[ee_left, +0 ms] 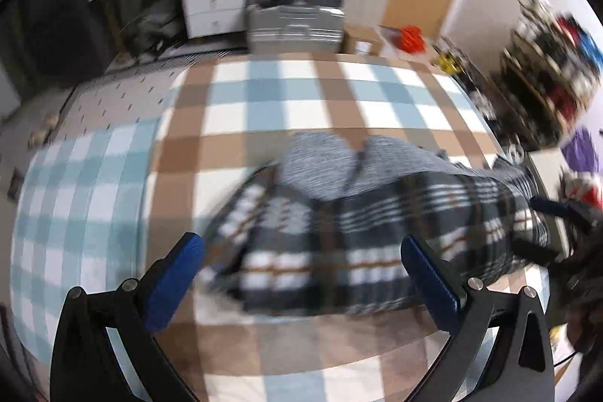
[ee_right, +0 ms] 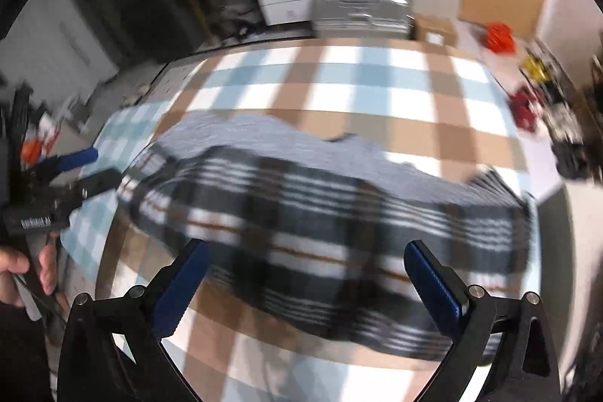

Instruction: Fold large clothes

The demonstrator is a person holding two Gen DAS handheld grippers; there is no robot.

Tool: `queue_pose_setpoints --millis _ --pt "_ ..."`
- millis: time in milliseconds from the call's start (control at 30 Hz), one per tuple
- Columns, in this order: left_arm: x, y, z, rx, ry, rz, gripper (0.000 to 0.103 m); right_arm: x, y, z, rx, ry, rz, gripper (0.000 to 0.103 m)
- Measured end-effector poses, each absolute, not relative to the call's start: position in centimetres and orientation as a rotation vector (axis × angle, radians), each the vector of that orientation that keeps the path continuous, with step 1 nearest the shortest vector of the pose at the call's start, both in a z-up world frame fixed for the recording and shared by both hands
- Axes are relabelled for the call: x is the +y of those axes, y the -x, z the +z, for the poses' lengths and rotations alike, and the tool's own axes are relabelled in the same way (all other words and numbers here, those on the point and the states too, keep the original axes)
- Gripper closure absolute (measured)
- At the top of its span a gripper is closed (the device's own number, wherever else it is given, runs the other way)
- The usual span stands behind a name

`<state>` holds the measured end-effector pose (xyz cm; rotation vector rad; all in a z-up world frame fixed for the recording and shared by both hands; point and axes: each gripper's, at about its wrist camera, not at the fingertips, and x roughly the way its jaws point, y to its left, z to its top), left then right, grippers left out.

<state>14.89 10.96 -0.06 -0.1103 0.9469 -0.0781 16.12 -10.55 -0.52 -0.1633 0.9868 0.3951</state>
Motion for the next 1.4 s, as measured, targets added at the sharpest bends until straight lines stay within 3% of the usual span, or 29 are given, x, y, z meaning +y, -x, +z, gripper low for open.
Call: queue_pose_setpoints --millis 233,467,567,767,967,1100,1233,1400 --pt "17.1 -14.4 -4.3 1.011 0.276 0.019 0.001 -4.0 -21.0 -7.2 1.17 0.258 0.293 0.0" --pt "18.4 -15.0 -5.3 0.97 0.403 -0.055 0.001 -3.9 -22.8 -8.7 1.244 0.252 0.287 0.0" --pt "17.0 -14.0 -3.0 0.868 0.407 -0.122 0.001 -4.1 -22.6 -9.0 1.224 0.235 0.294 0.0" --pt "12.7 -15.1 -2.2 0.924 0.244 -0.139 0.001 -7.3 -20.3 -5.6 1.147 0.121 0.394 0.0" --pt "11.7 -15.7 -3.7 0.963 0.333 -0.233 0.001 -17.1 -16.6 -3.5 1.022 0.025 0.27 0.0" --pt "6.8 -16.7 -2.0 0.903 0.084 -0.232 0.001 -20.6 -16.7 -5.2 1.0 0.033 0.182 0.0" --pt "6.4 -21.6 -5.0 1.031 -0.079 -0.021 0.001 -20.7 -16.8 -8.1 0.985 0.158 0.149 0.0" --pt "10.2 -23.4 -8.6 1.163 0.155 -0.06 0.001 -20.4 -17.4 -8.6 0.961 0.187 0.165 0.0"
